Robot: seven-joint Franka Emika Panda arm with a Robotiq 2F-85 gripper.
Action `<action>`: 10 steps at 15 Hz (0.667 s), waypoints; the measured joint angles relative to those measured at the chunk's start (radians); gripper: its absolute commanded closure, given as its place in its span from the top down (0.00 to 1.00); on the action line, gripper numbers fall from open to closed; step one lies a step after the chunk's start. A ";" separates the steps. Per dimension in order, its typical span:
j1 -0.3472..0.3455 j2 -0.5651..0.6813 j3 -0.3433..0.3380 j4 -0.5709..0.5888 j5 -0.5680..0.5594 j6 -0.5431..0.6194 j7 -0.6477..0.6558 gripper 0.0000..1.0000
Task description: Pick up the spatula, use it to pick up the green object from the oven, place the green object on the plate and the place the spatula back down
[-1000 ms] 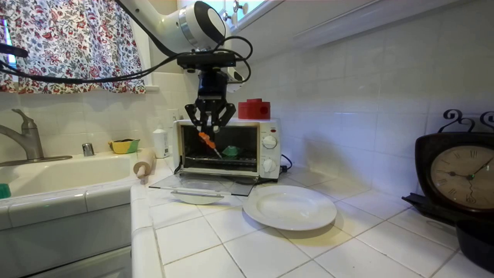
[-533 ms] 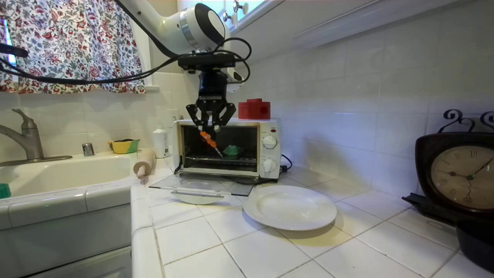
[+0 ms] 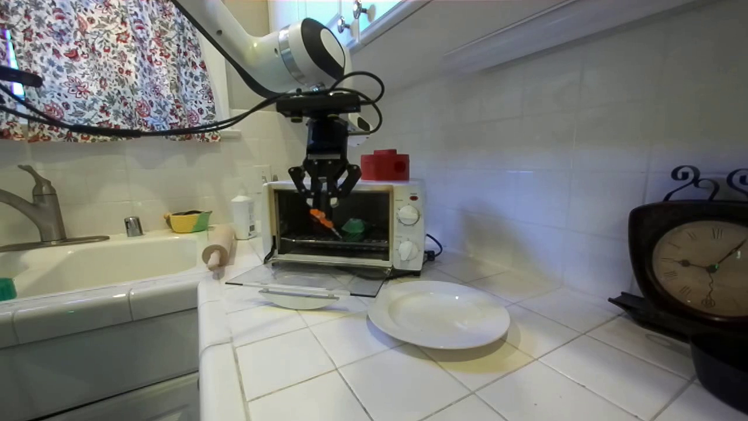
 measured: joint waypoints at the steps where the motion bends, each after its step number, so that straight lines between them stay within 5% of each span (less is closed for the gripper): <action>1: 0.000 0.002 0.000 0.000 0.000 0.012 0.002 0.05; 10: 0.009 0.028 0.003 0.000 -0.001 0.133 0.019 0.05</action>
